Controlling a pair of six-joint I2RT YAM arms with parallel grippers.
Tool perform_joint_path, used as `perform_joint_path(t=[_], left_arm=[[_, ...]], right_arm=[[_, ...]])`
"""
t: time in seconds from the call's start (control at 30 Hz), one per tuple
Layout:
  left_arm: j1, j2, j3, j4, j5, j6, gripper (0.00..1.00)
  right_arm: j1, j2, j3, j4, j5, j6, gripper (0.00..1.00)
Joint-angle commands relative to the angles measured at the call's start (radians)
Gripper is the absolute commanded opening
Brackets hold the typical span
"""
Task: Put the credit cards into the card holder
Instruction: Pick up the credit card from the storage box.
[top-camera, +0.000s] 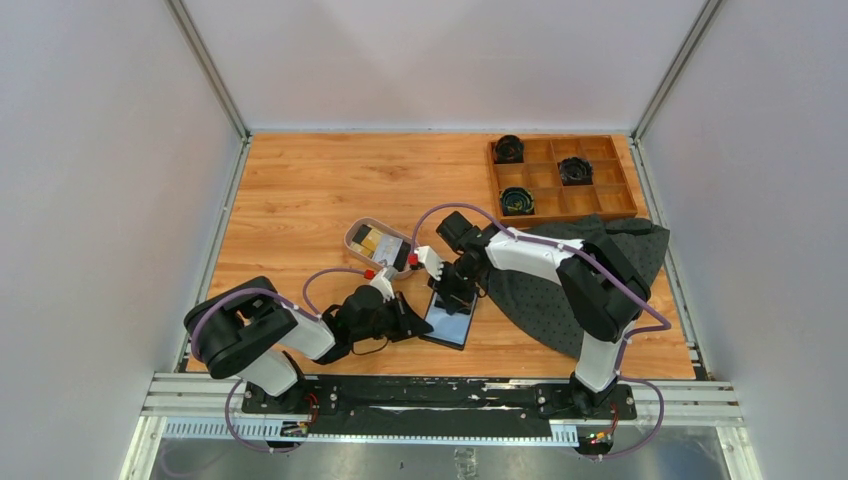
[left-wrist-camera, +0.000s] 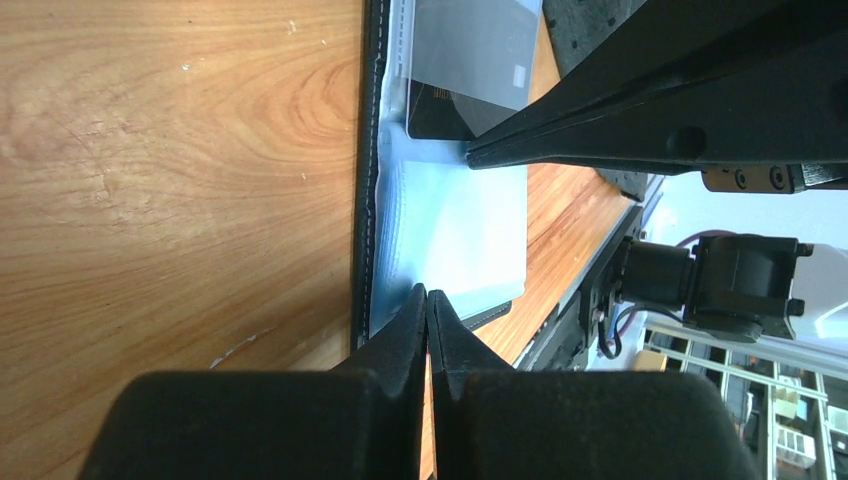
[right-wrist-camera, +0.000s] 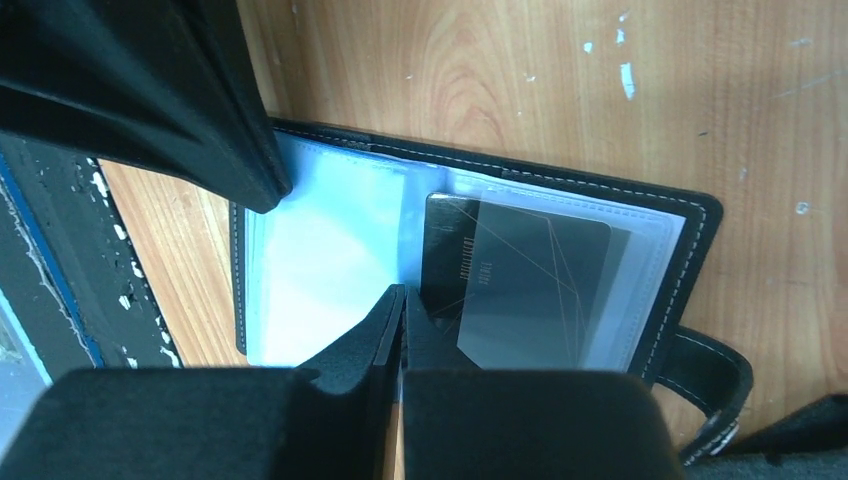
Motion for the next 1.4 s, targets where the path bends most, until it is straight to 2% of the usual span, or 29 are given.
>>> perform_joint_path(t=[0.0,0.6,0.7,0.8,0.97,1.07,1.13,1.2,1.37], left_arm=[[-0.008,0.019,-0.007,-0.046,-0.046,0.006,0.00],[-0.008,0.037,0.006,-0.060,-0.035,0.021,0.00],[-0.008,0.038,0.009,-0.059,-0.032,0.023,0.00],[-0.008,0.009,0.010,-0.059,-0.014,0.034,0.01],[-0.009,-0.163,-0.006,-0.127,0.005,0.053,0.11],[-0.013,-0.300,-0.003,-0.239,-0.002,0.077,0.29],[-0.013,-0.353,-0.011,-0.283,-0.003,0.079,0.43],[-0.013,-0.371,-0.025,-0.287,0.008,0.068,0.52],[-0.018,-0.327,-0.020,-0.286,0.040,0.034,0.60]], right_arm=[[0.013,0.012,0.019,0.009,0.106,0.018,0.02],[0.011,-0.044,-0.009,0.083,0.306,0.043,0.03],[0.010,-0.062,-0.007,0.069,0.259,0.024,0.06],[-0.008,-0.097,0.018,-0.018,0.069,-0.055,0.13],[-0.084,-0.154,0.017,-0.113,-0.113,-0.172,0.24],[-0.117,-0.162,0.019,-0.164,-0.156,-0.242,0.24],[-0.119,-0.168,0.011,-0.172,-0.144,-0.267,0.25],[-0.119,-0.167,0.008,-0.170,-0.132,-0.278,0.25],[-0.119,-0.136,0.006,-0.132,-0.062,-0.239,0.25]])
